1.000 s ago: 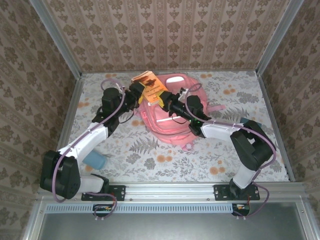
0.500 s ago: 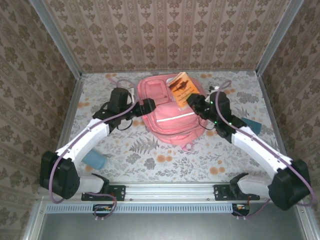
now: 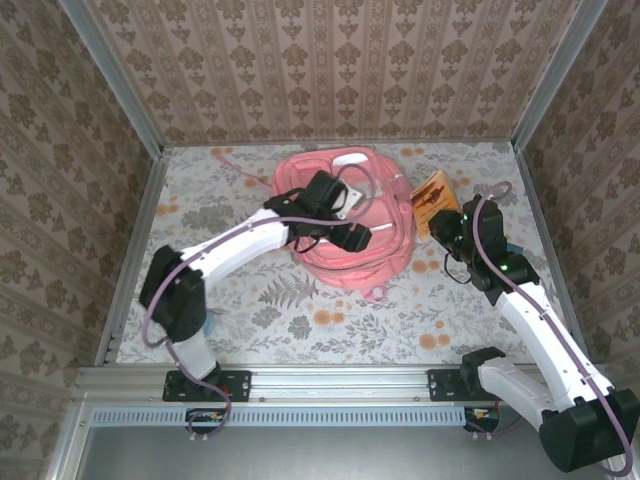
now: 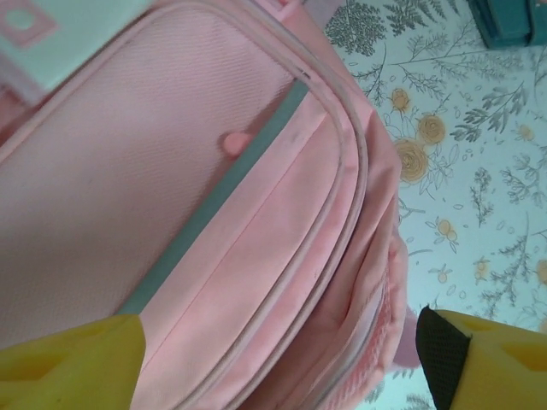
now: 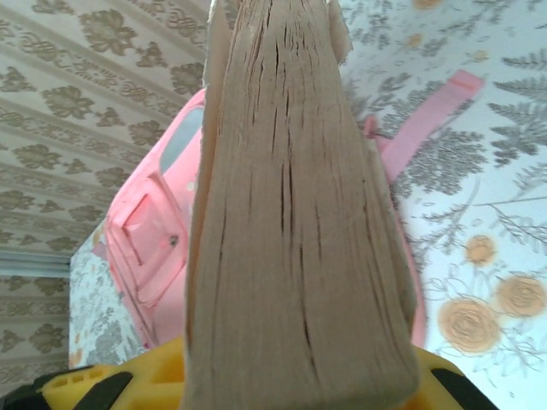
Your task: Pack the student bag
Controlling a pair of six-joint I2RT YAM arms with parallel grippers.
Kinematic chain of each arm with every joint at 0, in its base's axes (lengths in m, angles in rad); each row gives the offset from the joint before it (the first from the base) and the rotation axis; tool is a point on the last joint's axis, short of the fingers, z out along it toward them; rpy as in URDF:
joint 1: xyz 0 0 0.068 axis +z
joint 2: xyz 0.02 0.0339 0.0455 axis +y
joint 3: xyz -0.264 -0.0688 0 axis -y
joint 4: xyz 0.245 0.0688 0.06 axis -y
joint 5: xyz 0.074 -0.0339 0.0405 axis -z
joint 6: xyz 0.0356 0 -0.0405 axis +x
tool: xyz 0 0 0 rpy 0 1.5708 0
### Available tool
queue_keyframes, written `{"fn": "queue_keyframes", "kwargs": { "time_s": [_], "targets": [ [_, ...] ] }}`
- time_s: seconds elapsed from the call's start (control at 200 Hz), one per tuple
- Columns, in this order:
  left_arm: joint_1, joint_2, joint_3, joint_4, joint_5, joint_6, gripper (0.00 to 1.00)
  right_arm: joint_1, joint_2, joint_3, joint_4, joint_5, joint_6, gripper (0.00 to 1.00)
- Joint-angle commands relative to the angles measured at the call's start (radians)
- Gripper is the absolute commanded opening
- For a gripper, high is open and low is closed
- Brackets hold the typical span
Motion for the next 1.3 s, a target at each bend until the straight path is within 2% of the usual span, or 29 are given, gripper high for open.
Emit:
{"fn": "queue_keyframes", "kwargs": {
  "time_s": [0.0,0.235,0.46,0.63,0.72,0.925,1.07,1.16,1.295],
  "targets": [
    [-0.031,0.116,0.161,-0.211,-0.072,0.127,0.81,-0.025,-0.031,-0.001,-0.023,0.013,-0.024,0.11],
    [-0.094,0.308,0.363,-0.337,-0.192,0.183,0.82,-0.083,-0.06,-0.041,-0.026,0.0,-0.021,0.12],
    [-0.11,0.435,0.489,-0.398,-0.227,0.212,0.73,-0.154,-0.079,-0.073,-0.026,-0.05,-0.021,0.12],
    [-0.11,0.493,0.551,-0.42,-0.271,0.215,0.69,-0.166,-0.076,-0.085,-0.008,-0.084,-0.016,0.12],
    [-0.11,0.51,0.564,-0.421,-0.28,0.228,0.69,-0.166,-0.069,-0.094,0.004,-0.096,-0.008,0.12],
    [-0.11,0.535,0.583,-0.44,-0.314,0.269,0.79,-0.166,-0.059,-0.103,0.02,-0.114,0.004,0.12],
    [-0.11,0.549,0.608,-0.459,-0.363,0.296,0.8,-0.166,-0.053,-0.101,0.024,-0.125,0.01,0.12],
    [-0.11,0.556,0.635,-0.473,-0.4,0.296,0.72,-0.166,-0.053,-0.096,0.024,-0.126,0.012,0.13],
    [-0.112,0.526,0.645,-0.457,-0.422,0.301,0.47,-0.166,-0.058,-0.085,0.016,-0.127,0.012,0.13]
  ]
}}
